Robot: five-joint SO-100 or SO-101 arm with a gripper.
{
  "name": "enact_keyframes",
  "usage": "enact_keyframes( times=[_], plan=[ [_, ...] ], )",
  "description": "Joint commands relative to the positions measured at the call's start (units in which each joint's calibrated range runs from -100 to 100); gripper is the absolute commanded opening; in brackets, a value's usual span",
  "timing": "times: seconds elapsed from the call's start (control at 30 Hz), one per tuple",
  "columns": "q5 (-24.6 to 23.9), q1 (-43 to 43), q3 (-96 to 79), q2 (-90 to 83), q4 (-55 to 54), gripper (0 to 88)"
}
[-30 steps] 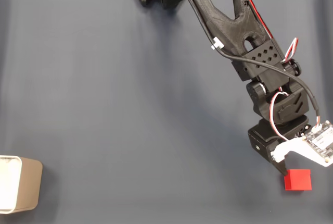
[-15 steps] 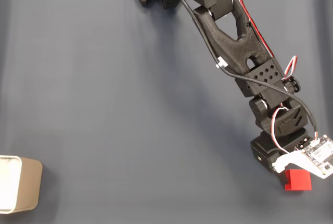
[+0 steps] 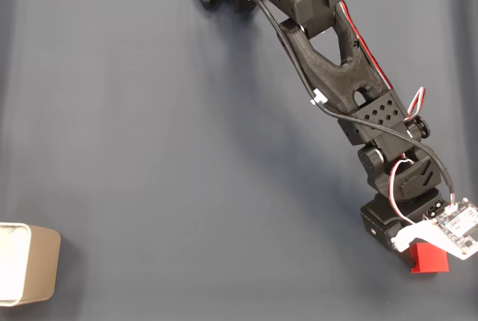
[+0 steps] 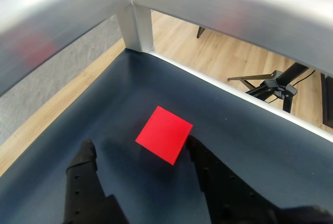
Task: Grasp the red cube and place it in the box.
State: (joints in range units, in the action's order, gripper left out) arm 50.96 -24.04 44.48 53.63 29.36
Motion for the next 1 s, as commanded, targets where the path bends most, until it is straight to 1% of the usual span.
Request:
enact_keyframes(
  times=[0.0,0.97],
  plan=[
    [-0.24,0.10,3.60,-1.11,-0.34,39.8],
    [-0.78,-1.89,5.61,0.27,-0.34,39.4]
  ],
)
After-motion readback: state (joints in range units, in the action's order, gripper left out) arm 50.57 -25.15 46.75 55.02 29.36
